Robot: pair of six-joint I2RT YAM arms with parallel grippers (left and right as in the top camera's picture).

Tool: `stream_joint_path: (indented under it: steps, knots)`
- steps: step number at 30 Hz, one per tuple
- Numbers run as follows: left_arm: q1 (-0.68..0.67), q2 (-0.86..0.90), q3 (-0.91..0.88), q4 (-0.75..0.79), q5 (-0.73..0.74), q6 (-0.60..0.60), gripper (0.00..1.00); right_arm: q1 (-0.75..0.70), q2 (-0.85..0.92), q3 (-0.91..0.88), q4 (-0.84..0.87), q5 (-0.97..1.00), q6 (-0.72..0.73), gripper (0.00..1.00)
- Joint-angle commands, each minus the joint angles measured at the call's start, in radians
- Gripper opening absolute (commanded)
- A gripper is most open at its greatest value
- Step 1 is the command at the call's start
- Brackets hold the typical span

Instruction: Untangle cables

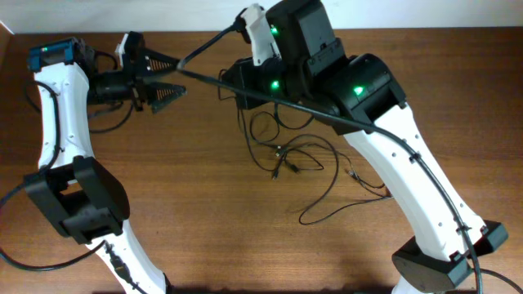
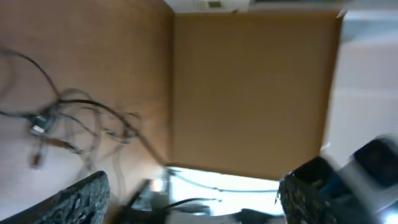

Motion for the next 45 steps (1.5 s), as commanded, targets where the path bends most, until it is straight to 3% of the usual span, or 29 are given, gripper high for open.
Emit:
stream_joint_path:
  steps: [1,4,7,17,19,21,22,25,33,36,37,38,40,42,45]
  knots:
    - [-0.008,-0.045,0.019,-0.002,0.074,-0.233,0.87,0.000,0.002,0.001,0.030,-0.072,-0.056,0.04]
    - [-0.029,-0.068,0.019,-0.002,0.100,-0.306,0.84,0.000,0.004,0.001,0.046,-0.066,-0.056,0.04]
    - [-0.071,-0.095,0.019,-0.002,0.112,-0.416,0.72,0.000,0.015,0.001,0.051,-0.039,-0.056,0.04]
    - [-0.147,-0.143,0.019,0.010,0.087,-0.460,0.77,0.000,0.031,0.002,0.059,-0.039,-0.056,0.04]
    - [-0.127,-0.143,0.019,0.045,0.016,-0.496,0.76,-0.001,0.029,0.002,0.058,-0.039,-0.055,0.04]
    - [-0.095,-0.143,0.019,0.157,-0.236,-0.641,0.59,-0.001,0.029,0.002,0.057,-0.039,-0.055,0.04]
    - [-0.082,-0.145,0.019,0.187,-0.371,-0.692,0.57,-0.001,0.029,0.002,0.055,-0.039,-0.055,0.04]
    - [-0.051,-0.153,0.019,0.184,-0.680,-0.712,0.66,-0.001,0.029,0.002,0.036,-0.026,-0.055,0.04]
    - [-0.018,-0.323,0.020,0.196,-0.705,-0.682,0.68,-0.001,0.029,0.002,0.022,0.067,-0.055,0.04]
    - [-0.023,-0.438,0.020,0.203,-0.824,-0.828,0.70,0.000,0.029,0.002,0.031,0.066,-0.050,0.04]
    - [-0.026,-0.485,0.020,0.226,-0.840,-0.863,0.76,0.000,0.029,0.002,0.034,0.063,-0.048,0.04]
    - [-0.026,-0.512,0.020,0.241,-0.837,-0.882,0.88,0.001,0.029,0.002,0.034,0.062,-0.047,0.04]
    - [-0.027,-0.558,0.020,0.270,-0.837,-0.931,0.88,0.001,0.029,0.002,0.034,0.062,-0.047,0.04]
    - [-0.029,-0.596,0.020,0.285,-0.836,-1.037,0.75,0.001,0.029,0.002,0.036,0.061,-0.005,0.04]
    - [-0.029,-0.608,0.020,0.285,-0.833,-1.182,0.75,0.002,0.029,0.002,0.060,0.002,0.009,0.04]
